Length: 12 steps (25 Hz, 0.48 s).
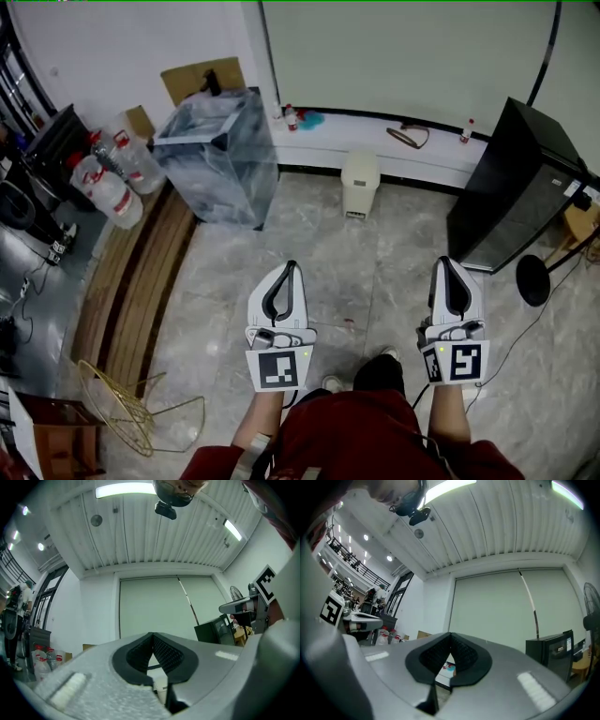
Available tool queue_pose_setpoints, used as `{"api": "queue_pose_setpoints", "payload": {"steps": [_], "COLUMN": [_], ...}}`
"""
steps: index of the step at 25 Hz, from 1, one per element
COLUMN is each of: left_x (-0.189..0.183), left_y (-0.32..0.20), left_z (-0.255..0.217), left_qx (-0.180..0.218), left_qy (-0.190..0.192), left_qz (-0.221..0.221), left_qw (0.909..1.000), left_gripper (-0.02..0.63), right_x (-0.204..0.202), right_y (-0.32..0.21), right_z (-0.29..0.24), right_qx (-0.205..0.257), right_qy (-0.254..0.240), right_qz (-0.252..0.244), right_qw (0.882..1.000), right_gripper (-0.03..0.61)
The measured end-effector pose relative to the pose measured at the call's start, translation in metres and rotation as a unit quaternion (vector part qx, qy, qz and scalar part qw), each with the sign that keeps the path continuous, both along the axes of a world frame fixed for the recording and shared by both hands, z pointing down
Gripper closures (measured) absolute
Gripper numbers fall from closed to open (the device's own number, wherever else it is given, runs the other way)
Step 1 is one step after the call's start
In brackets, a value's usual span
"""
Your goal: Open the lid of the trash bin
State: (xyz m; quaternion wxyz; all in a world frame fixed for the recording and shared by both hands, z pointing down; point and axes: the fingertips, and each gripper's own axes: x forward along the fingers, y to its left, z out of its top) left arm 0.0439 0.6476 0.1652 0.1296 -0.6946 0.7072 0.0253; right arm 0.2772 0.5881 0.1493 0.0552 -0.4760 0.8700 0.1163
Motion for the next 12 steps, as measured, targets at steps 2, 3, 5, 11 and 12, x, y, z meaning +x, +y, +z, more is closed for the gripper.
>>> {"api": "queue_pose_setpoints", "payload": {"steps": [2,3,5,11,12], "left_x": [-0.003,-0.005,-0.007,-0.021,-0.024], "left_y": [-0.004,-0.007,-0.013,-0.03,-0.034], "left_z": [0.005,0.007,0.011,0.02,0.02], "left_qx": [-0.005,-0.008,-0.011,-0.025,-0.024], "left_qy": [0.001,0.002,0.007,0.008,0.011], "left_qz": [-0.003,-0.005,-0.009,-0.016,-0.019], "left_qw": [1.0,1.0,0.9999,0.9995,0.9995], "left_gripper": [0.609,0.609,0.609,0.609,0.608], "right_x": [-0.003,-0.004,-0.005,-0.02,-0.023], "right_y": [-0.003,-0.006,-0.012,-0.037,-0.042], "right_z": [0.001,0.003,0.007,0.016,0.018], "right_qx": [-0.001,-0.002,-0.008,-0.02,-0.022], "right_qy": [0.002,0.004,0.005,0.0,0.0], "right_qz": [-0.003,-0.003,-0.002,-0.012,-0.015], "right_qw": [1.0,1.0,1.0,1.0,1.0], "right_gripper": [0.578,0.58,0.58,0.58,0.58]}}
